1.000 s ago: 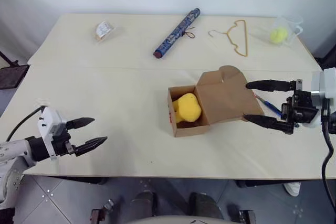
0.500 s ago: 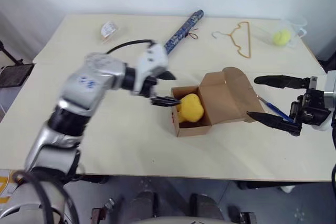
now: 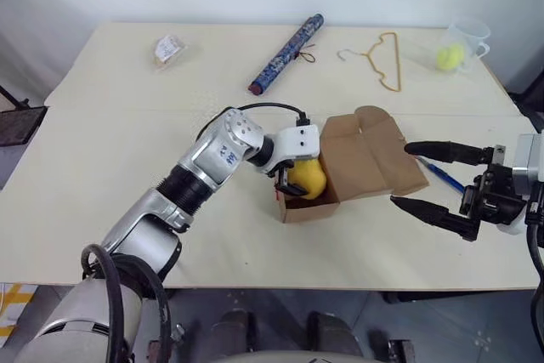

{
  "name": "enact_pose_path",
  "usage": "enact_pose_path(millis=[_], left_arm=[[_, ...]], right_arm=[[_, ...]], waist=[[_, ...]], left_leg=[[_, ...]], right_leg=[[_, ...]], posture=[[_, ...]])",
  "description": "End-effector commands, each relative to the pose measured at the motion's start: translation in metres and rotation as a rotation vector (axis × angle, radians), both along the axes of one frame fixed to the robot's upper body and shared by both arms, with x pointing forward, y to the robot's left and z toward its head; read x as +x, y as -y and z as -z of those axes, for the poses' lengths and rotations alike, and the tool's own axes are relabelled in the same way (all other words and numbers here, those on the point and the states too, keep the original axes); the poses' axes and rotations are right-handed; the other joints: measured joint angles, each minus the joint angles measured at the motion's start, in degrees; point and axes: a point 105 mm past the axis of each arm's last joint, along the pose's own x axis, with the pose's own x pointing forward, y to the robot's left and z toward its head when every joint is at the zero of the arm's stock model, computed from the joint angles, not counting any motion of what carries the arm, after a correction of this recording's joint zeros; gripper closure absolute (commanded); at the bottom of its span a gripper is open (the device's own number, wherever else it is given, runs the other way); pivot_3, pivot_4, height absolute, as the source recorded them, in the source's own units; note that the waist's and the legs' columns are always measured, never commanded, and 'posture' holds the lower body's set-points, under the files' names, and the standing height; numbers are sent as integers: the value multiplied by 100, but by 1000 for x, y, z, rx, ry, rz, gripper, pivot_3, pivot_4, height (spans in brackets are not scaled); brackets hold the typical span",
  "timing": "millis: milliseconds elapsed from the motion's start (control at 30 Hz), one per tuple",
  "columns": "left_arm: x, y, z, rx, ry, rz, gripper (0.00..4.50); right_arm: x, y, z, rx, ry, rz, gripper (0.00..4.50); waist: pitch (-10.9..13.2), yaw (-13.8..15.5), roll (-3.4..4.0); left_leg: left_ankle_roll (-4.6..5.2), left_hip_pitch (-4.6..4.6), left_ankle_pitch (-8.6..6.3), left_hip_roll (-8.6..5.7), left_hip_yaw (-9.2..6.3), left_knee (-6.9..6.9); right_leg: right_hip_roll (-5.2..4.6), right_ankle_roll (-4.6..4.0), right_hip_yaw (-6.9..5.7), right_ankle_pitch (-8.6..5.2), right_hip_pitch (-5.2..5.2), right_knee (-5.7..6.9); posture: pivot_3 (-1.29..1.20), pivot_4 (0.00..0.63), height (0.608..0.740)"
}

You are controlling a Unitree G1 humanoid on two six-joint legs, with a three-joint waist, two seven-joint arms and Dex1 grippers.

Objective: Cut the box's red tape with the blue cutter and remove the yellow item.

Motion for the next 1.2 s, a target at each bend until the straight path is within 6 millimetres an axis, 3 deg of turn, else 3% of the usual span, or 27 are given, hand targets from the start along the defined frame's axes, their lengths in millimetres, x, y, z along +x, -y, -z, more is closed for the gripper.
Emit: enact_pose_path(millis=[33,267,400,600,700,800,867,1000,1100,1200], left_arm=[[0,10,-7,-25,33,28,1210],[0,9,-26,-89,15,68,3326],[2,11,-42,-212,-11,59,4422],[2,10,-88,-595,-94,56,4482],[-3,-21,-122,-918,-76,105,4482],[4,-56,-139,-1094,-20,13,4482],[8,-92,-140,-1150,35,-99,4482],[-3,-169,-115,-1036,168,-329,4482],[-28,-236,-76,-914,198,-538,4482],[-60,-274,-33,-765,167,-680,4482]], right_arm=[[-5,-1,-8,10,45,6,0],[-2,0,-4,15,47,20,0],[-1,0,0,21,47,26,0],[-1,5,4,16,49,42,0],[4,7,-1,31,94,53,0],[9,1,-4,54,124,23,0],[13,-8,-6,90,136,-18,0],[15,-29,-6,153,128,-137,0],[14,-48,0,206,70,-246,0],[10,-64,17,130,57,-365,0]], waist=[[0,6,0],[0,13,0],[0,25,0],[0,62,0],[0,30,0],[0,-63,0],[0,-89,0],[-1,-240,1],[-1,-250,1],[0,-215,0]], left_leg=[[0,2,0,0,0,0],[-2,3,-1,2,-5,0],[-2,2,-1,1,-5,0],[-2,2,-1,1,-8,0],[-2,4,-1,3,-7,0],[-5,14,-3,5,-6,-2],[-7,19,-3,5,-6,-2],[-17,34,-7,11,-6,-6],[-25,38,-12,16,-8,-10],[-25,38,-22,17,-14,-11]], right_leg=[[-1,0,0,0,2,0],[0,0,-5,0,1,3],[0,1,-7,0,1,4],[0,3,-10,2,1,6],[0,4,-12,2,1,9],[0,4,-12,2,8,14],[1,5,-13,3,10,18],[4,4,-10,2,10,35],[8,3,-11,2,8,40],[4,2,-12,2,7,39]], posture=[[0,150,740],[0,150,740],[0,150,740],[0,150,740],[0,150,740],[0,150,740],[0,150,740],[0,150,740],[0,150,740],[0,150,740]])
